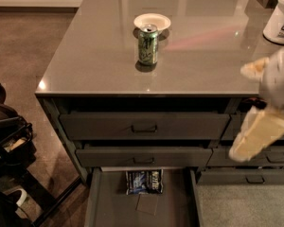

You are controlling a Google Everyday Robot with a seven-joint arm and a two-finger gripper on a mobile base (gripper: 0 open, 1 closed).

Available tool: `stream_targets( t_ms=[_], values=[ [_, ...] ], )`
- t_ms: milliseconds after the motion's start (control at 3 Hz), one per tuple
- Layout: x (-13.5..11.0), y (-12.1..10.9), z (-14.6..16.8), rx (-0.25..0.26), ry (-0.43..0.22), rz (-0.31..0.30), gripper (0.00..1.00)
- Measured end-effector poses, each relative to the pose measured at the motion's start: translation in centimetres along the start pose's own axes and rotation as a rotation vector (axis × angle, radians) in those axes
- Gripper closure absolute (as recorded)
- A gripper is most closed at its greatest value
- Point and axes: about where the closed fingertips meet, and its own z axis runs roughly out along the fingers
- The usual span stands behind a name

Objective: Pick blue chip bag from bottom drawer and place on counter

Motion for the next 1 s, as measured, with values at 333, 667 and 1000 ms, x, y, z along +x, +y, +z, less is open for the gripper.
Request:
stream_targets(
  t_ms=[333, 667, 1000],
  values=[
    [0.8, 4.2, 5.9, -0.045, -0.086, 0.12, 0.0],
    [1.9, 5.5, 8.5, -0.039, -0.081, 0.146, 0.0],
    [1.9, 5.5, 8.5, -0.039, -0.08, 0.146, 0.0]
  ],
)
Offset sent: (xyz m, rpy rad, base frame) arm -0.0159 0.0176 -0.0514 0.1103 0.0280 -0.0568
